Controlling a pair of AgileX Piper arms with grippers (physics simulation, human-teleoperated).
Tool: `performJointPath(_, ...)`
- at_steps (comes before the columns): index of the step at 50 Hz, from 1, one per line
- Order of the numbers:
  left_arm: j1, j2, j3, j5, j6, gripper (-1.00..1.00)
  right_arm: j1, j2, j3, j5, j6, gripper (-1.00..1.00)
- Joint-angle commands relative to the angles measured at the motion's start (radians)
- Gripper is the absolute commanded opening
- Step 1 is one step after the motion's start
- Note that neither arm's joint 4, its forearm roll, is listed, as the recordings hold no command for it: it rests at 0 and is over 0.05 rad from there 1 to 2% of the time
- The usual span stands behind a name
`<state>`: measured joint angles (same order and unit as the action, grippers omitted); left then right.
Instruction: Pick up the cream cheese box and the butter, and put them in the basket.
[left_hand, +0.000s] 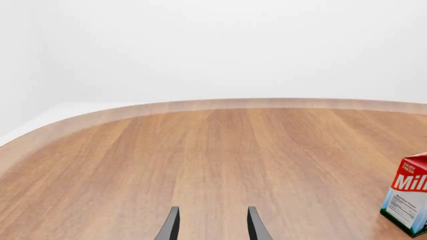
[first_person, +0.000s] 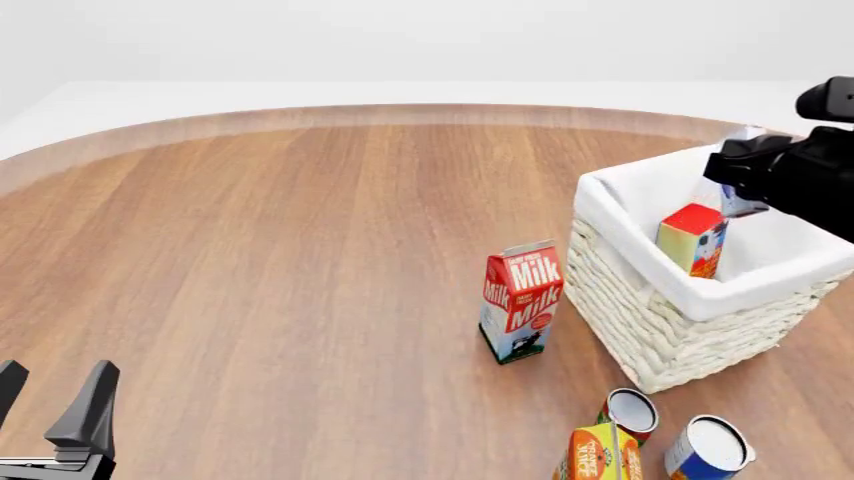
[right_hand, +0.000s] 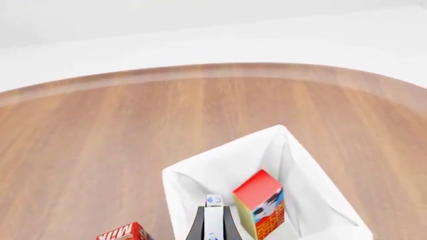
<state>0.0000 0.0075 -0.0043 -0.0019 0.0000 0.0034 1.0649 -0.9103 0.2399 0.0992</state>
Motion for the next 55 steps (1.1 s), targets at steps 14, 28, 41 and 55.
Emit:
performJointPath(14, 0.0, 0.0, 0.0, 0.0, 0.0, 1.0, -0.028, 0.123, -0.016, -0.074, 0.004, -1.0)
performJointPath(28, 0.0, 0.0, 0.0, 0.0, 0.0, 1.0, -0.029, 0.158, 0.001, -0.106, 0.0, -1.0)
performJointPath(41, 0.0, 0.0, 0.0, 0.0, 0.0, 1.0, -0.028, 0.203, 0.018, -0.143, -0.008, -1.0)
performJointPath(55, 0.0, 0.0, 0.0, 0.0, 0.0, 1.0, -0.025, 0.234, 0.023, -0.165, -0.014, -1.0)
